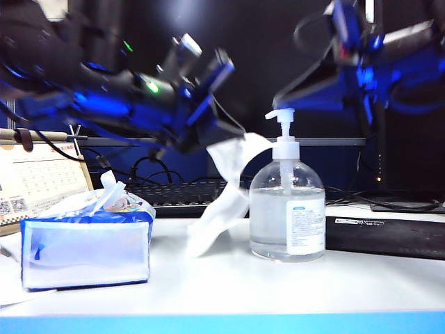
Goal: Pull out a tissue from the tissue dispenser, then press the switch of the alcohol sanitizer bottle to drop some sanitizer on the paper tissue, and finally place the treated tissue on the table.
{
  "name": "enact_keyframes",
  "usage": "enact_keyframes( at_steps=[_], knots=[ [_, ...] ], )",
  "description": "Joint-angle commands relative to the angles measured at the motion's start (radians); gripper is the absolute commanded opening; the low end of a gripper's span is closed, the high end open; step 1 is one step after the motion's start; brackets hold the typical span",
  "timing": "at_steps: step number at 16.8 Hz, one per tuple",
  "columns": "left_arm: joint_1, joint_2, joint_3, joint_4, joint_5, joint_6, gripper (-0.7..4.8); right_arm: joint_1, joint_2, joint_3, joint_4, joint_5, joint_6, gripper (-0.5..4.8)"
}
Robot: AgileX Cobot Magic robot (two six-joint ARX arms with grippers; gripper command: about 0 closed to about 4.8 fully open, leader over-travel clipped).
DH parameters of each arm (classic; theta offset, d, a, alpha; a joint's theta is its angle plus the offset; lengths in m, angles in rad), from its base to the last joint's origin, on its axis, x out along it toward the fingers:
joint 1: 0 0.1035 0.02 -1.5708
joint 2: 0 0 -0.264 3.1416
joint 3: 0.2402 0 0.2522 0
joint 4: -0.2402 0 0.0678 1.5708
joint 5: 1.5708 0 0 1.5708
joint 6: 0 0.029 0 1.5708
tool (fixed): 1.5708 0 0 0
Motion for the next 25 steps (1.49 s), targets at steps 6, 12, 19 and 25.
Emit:
enact_keyframes(
  at_steps=[6, 12, 19, 25],
  knots=[
    [0.021, 0.041, 0.142, -0.157, 0.053, 0.071, -0.06, 0.003, -0.085, 0.003, -0.029, 0.035, 0.034, -0.01],
    [0.021, 0.045, 0.156, -0.109, 0.075, 0.019, -0.06, 0.003, -0.077, 0.003, -0.069, 0.080, 0.017, -0.01],
    [0.019, 0.045, 0.185, -0.109, 0.091, 0.003, -0.06, 0.003, -0.017, 0.003, -0.069, 0.080, 0.010, -0.01],
    [0.019, 0.045, 0.192, -0.121, 0.097, 0.000, -0.06, 0.003, -0.002, 0.003, -0.084, 0.103, 0.006, -0.01]
  ],
)
